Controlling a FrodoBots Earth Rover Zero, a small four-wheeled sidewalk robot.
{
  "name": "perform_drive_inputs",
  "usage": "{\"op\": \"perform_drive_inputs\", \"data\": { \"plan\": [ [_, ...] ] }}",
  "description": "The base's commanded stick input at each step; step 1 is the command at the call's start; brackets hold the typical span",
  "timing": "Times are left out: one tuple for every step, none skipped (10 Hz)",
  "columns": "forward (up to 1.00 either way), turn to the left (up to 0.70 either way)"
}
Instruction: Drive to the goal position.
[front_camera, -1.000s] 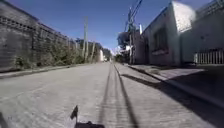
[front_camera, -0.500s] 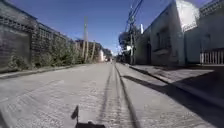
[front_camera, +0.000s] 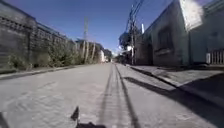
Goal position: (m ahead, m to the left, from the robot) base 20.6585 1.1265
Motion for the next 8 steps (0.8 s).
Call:
{"op": "perform_drive_inputs", "data": {
  "plan": [
    [0.85,0.0],
    [0.85,0.0],
    [0.85,0.0],
    [0.85,0.0],
    [0.85,0.0],
    [0.85,0.0],
    [0.85,0.0],
    [0.85,0.0]
  ]
}}
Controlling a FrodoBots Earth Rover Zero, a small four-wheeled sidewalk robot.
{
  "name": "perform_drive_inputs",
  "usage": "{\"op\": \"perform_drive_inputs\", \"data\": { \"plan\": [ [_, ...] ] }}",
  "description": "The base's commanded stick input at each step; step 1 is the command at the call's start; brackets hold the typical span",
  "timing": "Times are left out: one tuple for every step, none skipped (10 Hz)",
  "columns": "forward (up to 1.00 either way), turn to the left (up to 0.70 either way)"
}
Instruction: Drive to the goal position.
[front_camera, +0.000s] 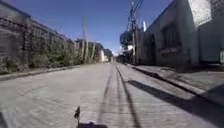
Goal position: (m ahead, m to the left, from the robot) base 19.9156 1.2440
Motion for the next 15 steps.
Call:
{"op": "perform_drive_inputs", "data": {
  "plan": [
    [0.85,0.0],
    [0.85,0.0],
    [0.85,0.0],
    [0.85,0.0],
    [0.85,0.0],
    [0.85,0.0],
    [0.85,0.0],
    [0.85,0.0],
    [0.85,0.0],
    [0.85,0.0],
    [0.85,0.0],
    [0.85,0.0],
    [0.85,0.0],
    [0.85,0.0],
    [0.85,0.0]
  ]
}}
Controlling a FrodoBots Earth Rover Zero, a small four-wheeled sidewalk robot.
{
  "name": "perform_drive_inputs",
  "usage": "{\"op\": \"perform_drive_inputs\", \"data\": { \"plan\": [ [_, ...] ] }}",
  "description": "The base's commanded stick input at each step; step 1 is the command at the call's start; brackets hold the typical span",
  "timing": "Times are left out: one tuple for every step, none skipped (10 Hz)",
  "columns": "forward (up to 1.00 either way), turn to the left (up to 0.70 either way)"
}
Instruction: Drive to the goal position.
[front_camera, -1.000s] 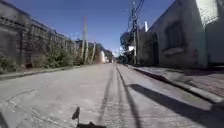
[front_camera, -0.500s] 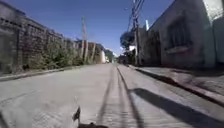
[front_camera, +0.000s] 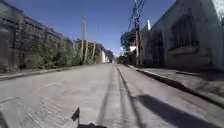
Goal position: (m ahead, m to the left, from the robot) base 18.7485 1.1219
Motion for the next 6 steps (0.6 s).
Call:
{"op": "perform_drive_inputs", "data": {
  "plan": [
    [0.85,0.0],
    [0.85,0.0],
    [0.85,0.0],
    [0.85,0.0],
    [0.85,0.0],
    [0.85,0.0]
  ]
}}
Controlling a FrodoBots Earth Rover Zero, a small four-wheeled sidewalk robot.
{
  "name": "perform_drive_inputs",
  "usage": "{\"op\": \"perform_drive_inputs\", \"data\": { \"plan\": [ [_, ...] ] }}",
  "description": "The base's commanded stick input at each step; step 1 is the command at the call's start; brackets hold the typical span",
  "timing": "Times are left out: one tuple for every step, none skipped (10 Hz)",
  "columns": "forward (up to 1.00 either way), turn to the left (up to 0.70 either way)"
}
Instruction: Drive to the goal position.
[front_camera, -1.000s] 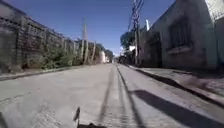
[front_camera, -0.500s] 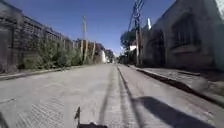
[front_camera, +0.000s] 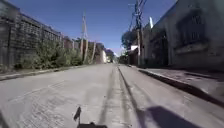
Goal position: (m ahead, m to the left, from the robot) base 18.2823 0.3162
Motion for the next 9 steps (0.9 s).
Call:
{"op": "perform_drive_inputs", "data": {
  "plan": [
    [0.85,0.0],
    [0.85,0.0],
    [0.85,0.0],
    [0.85,0.0],
    [0.85,0.0],
    [0.85,0.0],
    [0.85,0.0],
    [0.85,0.0],
    [0.85,0.0]
  ]
}}
